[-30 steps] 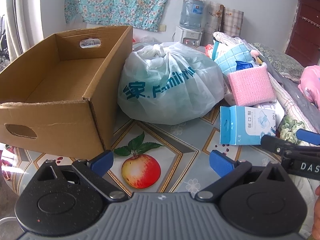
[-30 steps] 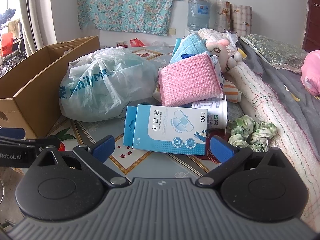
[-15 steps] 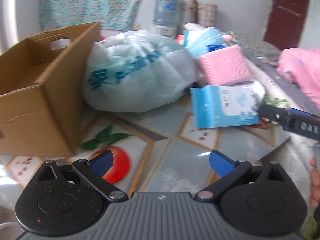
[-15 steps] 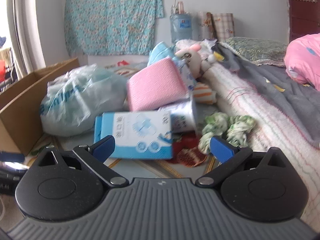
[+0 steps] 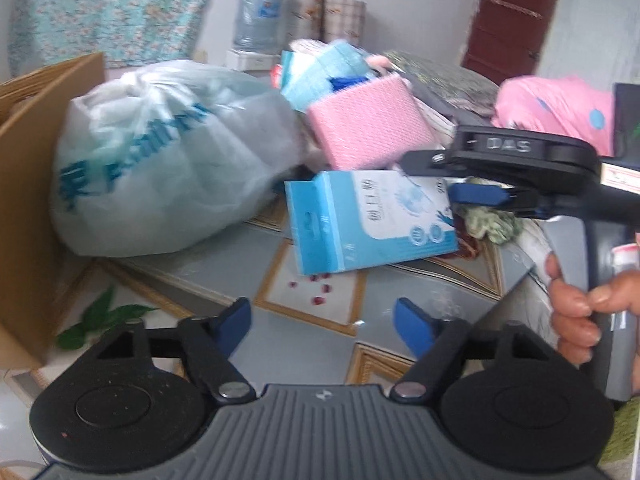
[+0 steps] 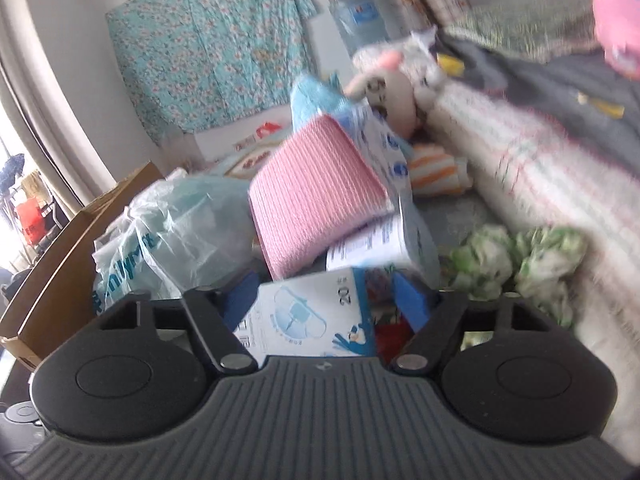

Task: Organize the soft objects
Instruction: 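Lower the left gripper onto the blue bandage box while the right gripper reaches toward it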

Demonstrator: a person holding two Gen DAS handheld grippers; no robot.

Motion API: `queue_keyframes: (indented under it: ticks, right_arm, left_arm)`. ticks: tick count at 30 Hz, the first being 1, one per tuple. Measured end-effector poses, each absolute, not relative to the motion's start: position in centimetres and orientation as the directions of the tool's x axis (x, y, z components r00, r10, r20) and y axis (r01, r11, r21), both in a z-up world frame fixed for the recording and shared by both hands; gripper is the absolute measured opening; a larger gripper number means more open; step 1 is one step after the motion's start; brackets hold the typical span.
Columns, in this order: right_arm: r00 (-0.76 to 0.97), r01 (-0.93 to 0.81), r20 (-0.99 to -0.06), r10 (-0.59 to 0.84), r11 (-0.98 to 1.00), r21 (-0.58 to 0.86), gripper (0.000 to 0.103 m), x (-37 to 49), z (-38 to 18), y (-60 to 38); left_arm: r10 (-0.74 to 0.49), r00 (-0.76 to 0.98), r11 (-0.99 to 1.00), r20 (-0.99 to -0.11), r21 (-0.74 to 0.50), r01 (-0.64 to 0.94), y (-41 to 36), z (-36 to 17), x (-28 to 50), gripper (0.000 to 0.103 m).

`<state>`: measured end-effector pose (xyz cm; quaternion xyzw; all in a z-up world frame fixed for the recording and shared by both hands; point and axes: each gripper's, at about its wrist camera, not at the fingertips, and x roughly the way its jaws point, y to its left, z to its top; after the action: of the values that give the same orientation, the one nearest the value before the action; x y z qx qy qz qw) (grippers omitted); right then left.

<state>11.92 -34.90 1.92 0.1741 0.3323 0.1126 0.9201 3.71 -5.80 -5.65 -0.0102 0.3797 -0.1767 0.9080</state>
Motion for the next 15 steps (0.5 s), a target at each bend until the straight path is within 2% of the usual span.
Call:
queue_keyframes:
  ticks: [3, 8, 15]
  right_arm:
    - [0.727, -0.084, -0.593, 0.345, 0.903, 0.422, 0.059, 11.8, 1.0, -34.7]
    - [0.688, -0.103, -0.594, 0.417, 0.866, 0.489, 0.054, 11.0, 0.2, -34.6]
    - [0.61, -0.135, -0.584, 0.536, 0.796, 0.589, 0.054, 9.7, -1.0, -33.4]
  left_arm:
    - [-0.327, 0.637, 0.932, -0.698, -0.127, 0.34, -7.0, -6.0, 4.1, 0.06]
    - [-0.304, 0.634, 0.937, -0.711, -0.105, 0.332, -7.6, -6.4, 4.8, 0.053]
    - [-0.26, 0.652, 0.959, -0.712, -0.114, 0.259, -5.5, -6.2, 4.6, 0.054]
